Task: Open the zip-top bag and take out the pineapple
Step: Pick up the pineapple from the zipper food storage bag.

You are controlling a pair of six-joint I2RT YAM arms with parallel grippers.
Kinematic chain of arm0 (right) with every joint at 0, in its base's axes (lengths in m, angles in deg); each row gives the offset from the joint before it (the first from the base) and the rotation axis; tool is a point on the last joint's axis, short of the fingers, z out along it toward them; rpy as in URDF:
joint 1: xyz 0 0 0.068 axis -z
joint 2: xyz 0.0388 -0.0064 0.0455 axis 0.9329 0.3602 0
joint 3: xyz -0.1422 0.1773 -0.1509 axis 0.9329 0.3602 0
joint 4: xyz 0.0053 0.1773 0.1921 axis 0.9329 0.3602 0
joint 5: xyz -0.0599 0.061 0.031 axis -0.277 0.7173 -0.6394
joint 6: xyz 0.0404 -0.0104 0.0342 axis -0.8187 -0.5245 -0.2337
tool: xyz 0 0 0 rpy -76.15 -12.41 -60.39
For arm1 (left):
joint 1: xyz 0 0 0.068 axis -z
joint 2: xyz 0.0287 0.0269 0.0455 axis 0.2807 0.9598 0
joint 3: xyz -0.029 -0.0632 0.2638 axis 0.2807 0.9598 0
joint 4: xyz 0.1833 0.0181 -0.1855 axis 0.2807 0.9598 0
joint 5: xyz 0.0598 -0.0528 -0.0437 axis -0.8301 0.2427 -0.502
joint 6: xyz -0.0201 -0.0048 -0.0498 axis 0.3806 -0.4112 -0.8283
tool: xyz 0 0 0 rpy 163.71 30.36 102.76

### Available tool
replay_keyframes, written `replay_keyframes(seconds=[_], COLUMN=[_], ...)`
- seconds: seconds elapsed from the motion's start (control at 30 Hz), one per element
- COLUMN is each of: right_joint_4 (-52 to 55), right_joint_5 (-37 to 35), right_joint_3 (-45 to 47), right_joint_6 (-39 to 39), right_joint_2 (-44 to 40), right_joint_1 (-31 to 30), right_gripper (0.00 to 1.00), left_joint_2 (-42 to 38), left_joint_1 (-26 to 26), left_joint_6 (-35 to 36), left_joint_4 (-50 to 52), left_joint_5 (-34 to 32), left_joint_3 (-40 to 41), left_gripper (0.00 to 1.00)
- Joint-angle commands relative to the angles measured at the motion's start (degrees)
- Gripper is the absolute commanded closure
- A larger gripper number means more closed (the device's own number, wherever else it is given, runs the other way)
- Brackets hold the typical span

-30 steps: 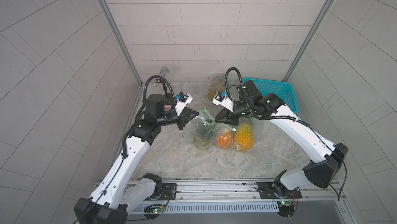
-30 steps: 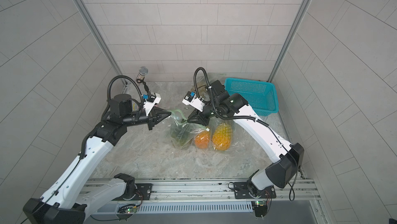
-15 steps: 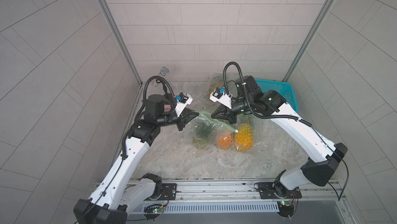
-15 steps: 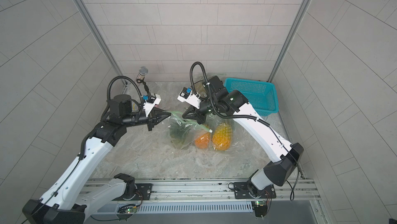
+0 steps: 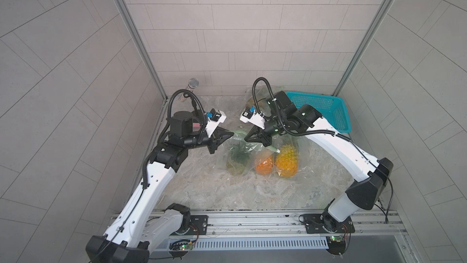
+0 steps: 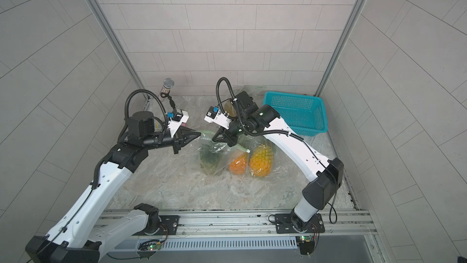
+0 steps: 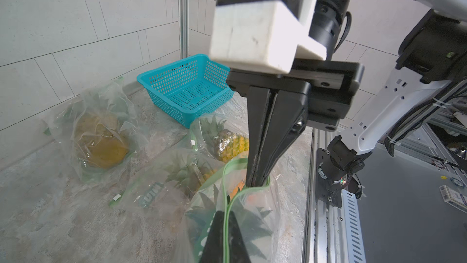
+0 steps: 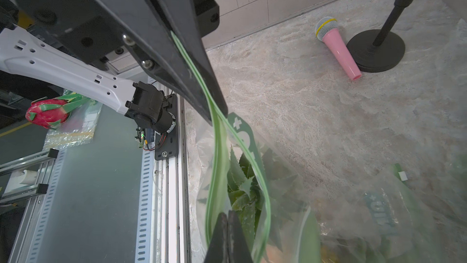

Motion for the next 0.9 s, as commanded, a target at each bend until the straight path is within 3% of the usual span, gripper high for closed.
replay_keyframes(seconds=[0.0, 0.1, 0.33, 0.43, 0.6, 0.87], right_joint_4=[-1.02, -1.48, 1.0, 0.59, -1.51, -3.46], right_joint_5=[-2.91, -3.66, -3.35, -4.41, -6.11, -7.9], right_joint_3=[-0.9, -0.63, 0.01, 0.88, 1.84, 0.88], right_joint_6=[-1.4, -1.79, 1.43, 1.53, -0.29, -2.43], right_joint_2=[-0.31, 0.18, 1.11, 1.13, 1.77, 3.45], right_joint_1=[-0.39, -0.47, -2.2, -2.77, -3.08, -4.1], right_gripper=[0.97, 0.88, 0.56, 0.51, 0.51, 0.68], left_joint_2=[-1.36, -1.31, -2.05, -2.31, -3.37, -6.7], left_joint_1=[0.38, 0.43, 0.38, 0.38, 0.39, 0.38], left_joint_6=[1.45, 1.4, 1.54, 2.02, 4.22, 4.51], left_joint_4=[-1.46, -1.71, -1.63, -1.31, 1.98, 2.44], left_joint_5=[1.67, 1.9, 0.82, 0.19, -1.13, -4.67], left_joint_3=[-0.15, -0.15, 0.45, 0.73, 0.75, 3.74], left_gripper=[1.0, 1.0, 1.0, 1.0, 1.0, 1.0])
